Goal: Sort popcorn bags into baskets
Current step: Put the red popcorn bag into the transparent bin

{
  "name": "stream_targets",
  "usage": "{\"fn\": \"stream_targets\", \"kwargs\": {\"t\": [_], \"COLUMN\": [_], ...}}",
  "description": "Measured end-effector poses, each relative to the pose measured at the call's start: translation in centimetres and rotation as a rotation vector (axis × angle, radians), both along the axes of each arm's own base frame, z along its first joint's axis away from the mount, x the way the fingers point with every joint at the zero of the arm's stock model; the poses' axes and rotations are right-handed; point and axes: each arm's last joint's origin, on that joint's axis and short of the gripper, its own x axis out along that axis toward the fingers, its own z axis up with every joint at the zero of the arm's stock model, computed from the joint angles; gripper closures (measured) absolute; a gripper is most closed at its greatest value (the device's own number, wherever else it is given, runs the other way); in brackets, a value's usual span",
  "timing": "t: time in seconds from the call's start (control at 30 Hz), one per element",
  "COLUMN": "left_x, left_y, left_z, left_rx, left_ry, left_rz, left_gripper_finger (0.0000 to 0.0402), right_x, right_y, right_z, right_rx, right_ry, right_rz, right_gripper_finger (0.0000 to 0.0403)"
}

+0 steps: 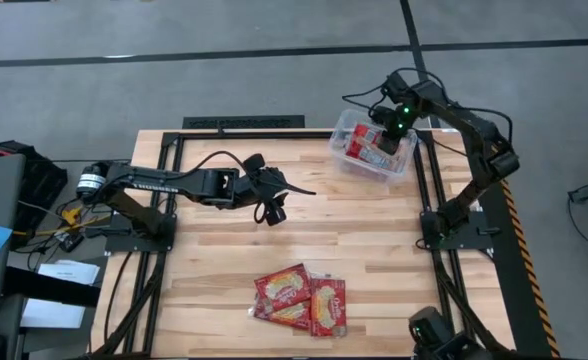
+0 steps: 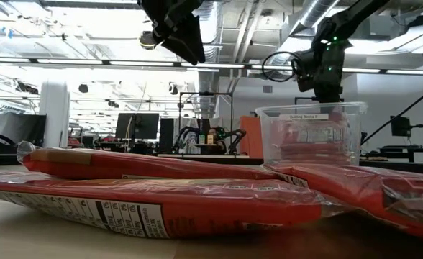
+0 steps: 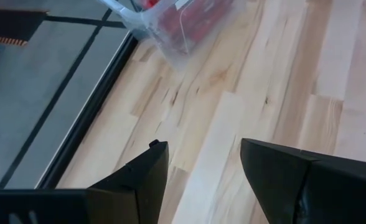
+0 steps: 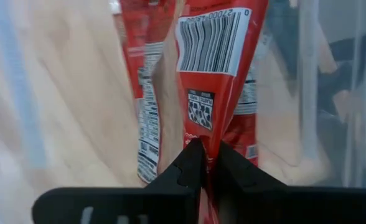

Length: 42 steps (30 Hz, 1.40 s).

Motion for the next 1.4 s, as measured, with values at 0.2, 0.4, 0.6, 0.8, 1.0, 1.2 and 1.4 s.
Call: {"fn": "stream_targets", "kwargs": {"t": [0.2, 0.4, 0.6, 0.8, 1.0, 1.2, 1.4], "left_x": [-0.1, -0.1, -0.1, -1.9, -3.1, -3.2, -3.8], "left_y": [0.1, 0.1, 0.2, -0.6, -3.9, -6.8, -8.0], "left_z": [-0.2, -0.2, -0.2, -0.2, -3.4, -7.7, -11.1], "left_rx": [0.0, 0.0, 0.0, -0.205, -0.423, -0.519, -0.565], "left_ry": [0.019, 0.021, 0.028, 0.123, 0.223, 0.066, 0.058], "left_rz": [0.003, 0.004, -0.007, -0.148, -0.185, -0.174, -0.106], "left_gripper_finger": [0.0209, 0.0209, 0.0209, 0.0209, 0.0209, 0.0209, 0.0209], "right_x": [0.2, 0.0, -0.3, 0.0, 1.0, 1.9, 2.9], "right_y": [-0.3, -0.2, 0.8, 4.6, 9.7, 13.4, 15.2], "right_z": [-0.2, 0.7, 3.4, 7.4, 9.7, 9.5, 8.5], "right_rx": [-0.046, -0.168, -0.297, -0.298, -0.274, -0.214, -0.151], "right_ry": [0.045, 0.124, 0.038, -0.246, -0.407, -0.452, -0.451], "right_rz": [-0.004, -0.026, -0.061, -0.086, 0.013, 0.084, 0.123], "right_gripper_finger": [0.0334, 0.0263, 0.0203, 0.0191, 0.0207, 0.0221, 0.0227]}}
